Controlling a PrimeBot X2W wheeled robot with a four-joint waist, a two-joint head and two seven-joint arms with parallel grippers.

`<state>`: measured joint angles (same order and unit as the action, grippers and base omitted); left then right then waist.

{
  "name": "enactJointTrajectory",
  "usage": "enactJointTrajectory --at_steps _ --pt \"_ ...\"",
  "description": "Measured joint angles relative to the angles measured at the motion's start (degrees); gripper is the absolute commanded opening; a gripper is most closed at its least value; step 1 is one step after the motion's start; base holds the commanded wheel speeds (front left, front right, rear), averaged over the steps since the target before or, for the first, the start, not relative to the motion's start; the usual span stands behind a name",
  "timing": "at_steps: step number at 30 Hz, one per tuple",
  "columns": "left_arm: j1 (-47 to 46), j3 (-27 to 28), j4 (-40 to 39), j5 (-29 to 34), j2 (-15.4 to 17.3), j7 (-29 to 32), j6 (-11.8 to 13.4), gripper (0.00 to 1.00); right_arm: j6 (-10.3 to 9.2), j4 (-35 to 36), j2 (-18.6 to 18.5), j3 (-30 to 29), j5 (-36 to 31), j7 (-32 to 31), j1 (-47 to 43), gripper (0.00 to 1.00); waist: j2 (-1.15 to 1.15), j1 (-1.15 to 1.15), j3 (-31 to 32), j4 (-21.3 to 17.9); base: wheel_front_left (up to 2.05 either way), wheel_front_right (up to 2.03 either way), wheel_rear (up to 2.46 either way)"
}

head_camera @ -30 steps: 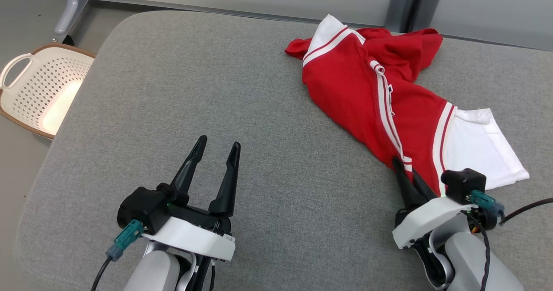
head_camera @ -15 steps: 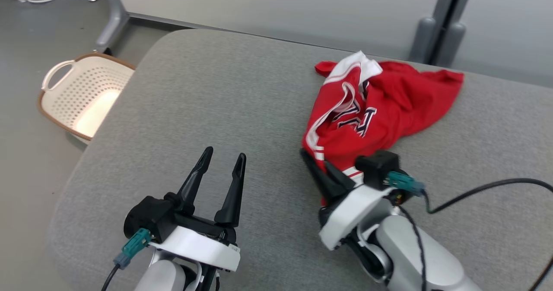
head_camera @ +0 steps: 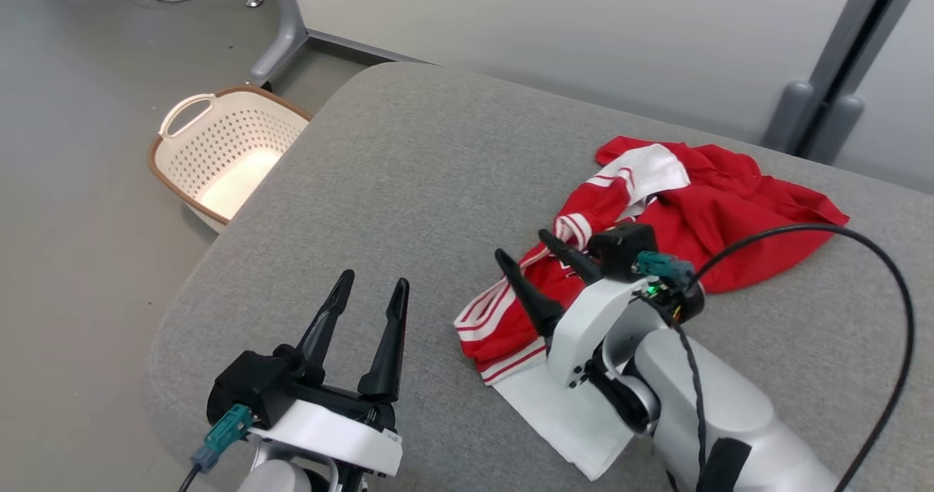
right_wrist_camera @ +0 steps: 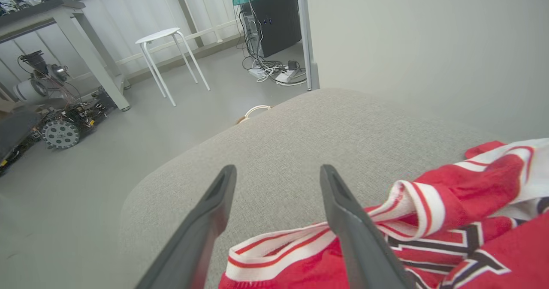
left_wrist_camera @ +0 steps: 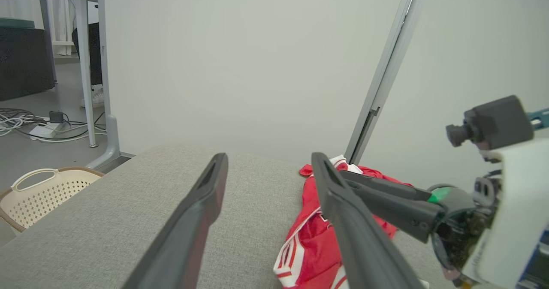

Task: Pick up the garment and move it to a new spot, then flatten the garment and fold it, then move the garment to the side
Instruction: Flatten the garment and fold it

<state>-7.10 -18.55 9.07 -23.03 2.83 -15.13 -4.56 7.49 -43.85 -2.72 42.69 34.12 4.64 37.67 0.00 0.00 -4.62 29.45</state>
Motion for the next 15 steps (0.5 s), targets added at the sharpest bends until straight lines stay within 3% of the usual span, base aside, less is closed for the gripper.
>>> enactJointTrajectory --at_steps 8,15 --pt "0.2 1.8 -1.0 0.0 0.0 0.0 0.1 1.00 0.00 -6.3 -0.8 -8.9 -7.0 7.7 2.3 1.00 0.00 0.00 -0.1 -5.0 0.00 0.00 0.00" --pt "-0.6 2.7 -2.5 0.0 0.0 0.0 0.0 1.00 0.00 -0.9 -5.1 -18.1 -12.7 10.2 -2.9 1.00 0.00 0.00 -0.1 -10.9 0.00 0.00 0.00"
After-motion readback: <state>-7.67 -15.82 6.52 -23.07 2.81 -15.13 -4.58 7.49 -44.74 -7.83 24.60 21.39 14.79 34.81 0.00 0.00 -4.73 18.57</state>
